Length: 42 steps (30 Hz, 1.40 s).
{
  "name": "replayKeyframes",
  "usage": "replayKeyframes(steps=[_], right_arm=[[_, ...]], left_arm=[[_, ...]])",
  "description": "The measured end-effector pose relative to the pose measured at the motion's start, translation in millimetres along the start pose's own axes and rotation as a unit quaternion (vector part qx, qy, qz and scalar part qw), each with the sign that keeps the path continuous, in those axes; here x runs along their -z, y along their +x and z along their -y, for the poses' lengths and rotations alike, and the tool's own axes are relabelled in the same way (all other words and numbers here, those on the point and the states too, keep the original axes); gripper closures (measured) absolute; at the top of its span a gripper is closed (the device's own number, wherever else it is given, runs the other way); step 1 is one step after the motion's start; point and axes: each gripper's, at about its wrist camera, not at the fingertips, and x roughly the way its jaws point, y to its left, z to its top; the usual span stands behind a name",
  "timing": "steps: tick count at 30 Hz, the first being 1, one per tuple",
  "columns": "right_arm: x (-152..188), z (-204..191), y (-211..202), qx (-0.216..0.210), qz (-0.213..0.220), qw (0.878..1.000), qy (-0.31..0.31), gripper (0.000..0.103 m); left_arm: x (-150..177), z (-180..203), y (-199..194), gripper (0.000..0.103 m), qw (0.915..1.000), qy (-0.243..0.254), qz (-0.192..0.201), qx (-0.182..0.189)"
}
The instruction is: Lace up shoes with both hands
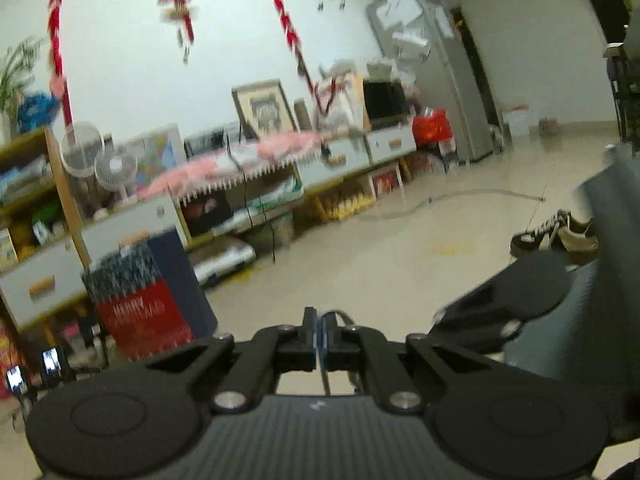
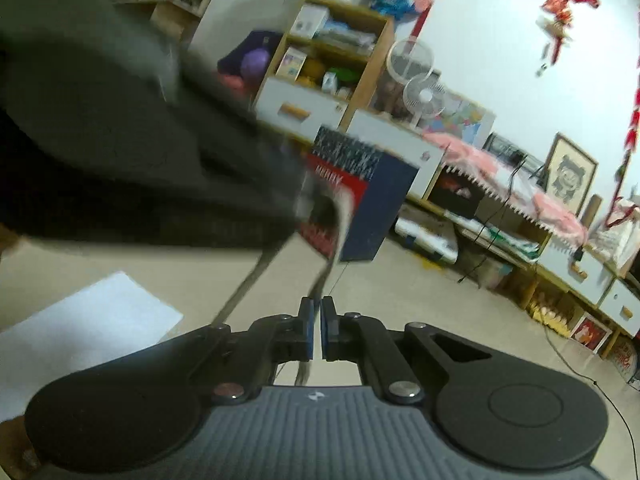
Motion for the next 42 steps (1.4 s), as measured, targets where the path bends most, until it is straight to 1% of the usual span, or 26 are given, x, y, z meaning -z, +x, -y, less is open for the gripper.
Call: replayKeyframes(steps=[2,3,4,6,8,10,11,12,13,15,18,22,23,24,26,27,32,33,34,35,39,41,42], right_arm=[[0,1,9,-0.012,-0.005,1.000,-0.003,0.085],[0,2,14,-0.020,-0.005,1.000,0.001,0.073],[-1,3,17,-0.025,-0.006,1.000,0.006,0.068],[-1,5,22,-0.036,-0.006,0.999,0.015,0.068],[1,7,25,-0.031,-0.010,0.999,0.016,0.068],[2,11,27,-0.021,-0.016,0.999,0.021,0.074],[4,14,28,-0.014,-0.020,0.999,0.026,0.081],[5,17,26,-0.011,-0.022,0.999,0.037,0.099],[8,20,23,-0.009,-0.023,0.998,0.050,0.101],[12,26,17,-0.005,-0.026,0.997,0.076,0.101],[13,32,3,0.003,-0.012,0.995,0.103,0.101],[7,43,-19,0.054,0.004,0.992,0.112,0.101],[4,47,-25,0.063,0.009,0.992,0.113,0.101],[2,51,-33,0.064,0.015,0.991,0.118,0.099],[-1,58,-49,0.061,0.025,0.989,0.131,0.098],[-2,61,-55,0.048,0.029,0.989,0.135,0.098],[-6,64,-75,0.026,0.033,0.993,0.114,0.097],[-7,67,-77,0.022,0.031,0.992,0.117,0.091],[-8,72,-80,0.018,0.029,0.992,0.121,0.081],[-10,77,-81,0.013,0.029,0.991,0.128,0.079],[-15,100,-89,0.000,0.046,0.986,0.160,0.079],[-15,107,-84,-0.026,0.044,0.984,0.169,0.079],[-15,106,-80,-0.041,0.038,0.985,0.161,0.079]], left_arm=[[-1,-5,-3,0.100,0.9999,-0.011,0.005,-0.001],[-1,-8,-3,0.100,0.9998,-0.018,0.004,0.000],[-1,-10,-4,0.100,0.9997,-0.023,0.004,0.000],[-2,-12,-7,0.100,0.9997,-0.021,0.010,-0.002],[-6,-15,-12,0.100,0.9996,-0.018,0.023,0.000],[-12,-18,-16,0.100,0.9994,-0.016,0.031,-0.005],[-15,-20,-17,0.100,0.9993,-0.015,0.034,-0.009],[-18,-22,-19,0.100,0.9992,-0.015,0.035,-0.012],[-21,-24,-19,0.100,0.9992,-0.019,0.032,-0.011],[-25,-28,-20,0.100,0.9992,-0.027,0.027,-0.009],[-28,-26,-22,0.100,0.9995,-0.015,0.025,-0.011],[-34,-19,-24,0.099,0.9996,-0.003,0.026,-0.014],[-36,-16,-24,0.099,0.9994,0.005,0.030,-0.015],[-38,-13,-25,0.098,0.9992,0.012,0.033,-0.016],[-43,-8,-25,0.097,0.9986,0.023,0.044,-0.020],[-46,-6,-24,0.097,0.9983,0.026,0.048,-0.020],[-57,1,-23,0.096,0.9969,0.043,0.064,-0.017],[-59,2,-24,0.096,0.9964,0.048,0.069,-0.016],[-60,2,-24,0.096,0.9960,0.050,0.073,-0.014],[-62,3,-25,0.096,0.9957,0.052,0.076,-0.011],[-66,4,-26,0.096,0.9946,0.059,0.085,0.003],[-64,6,-26,0.096,0.9947,0.060,0.083,0.009],[-62,6,-26,0.096,0.9948,0.059,0.082,0.014]])
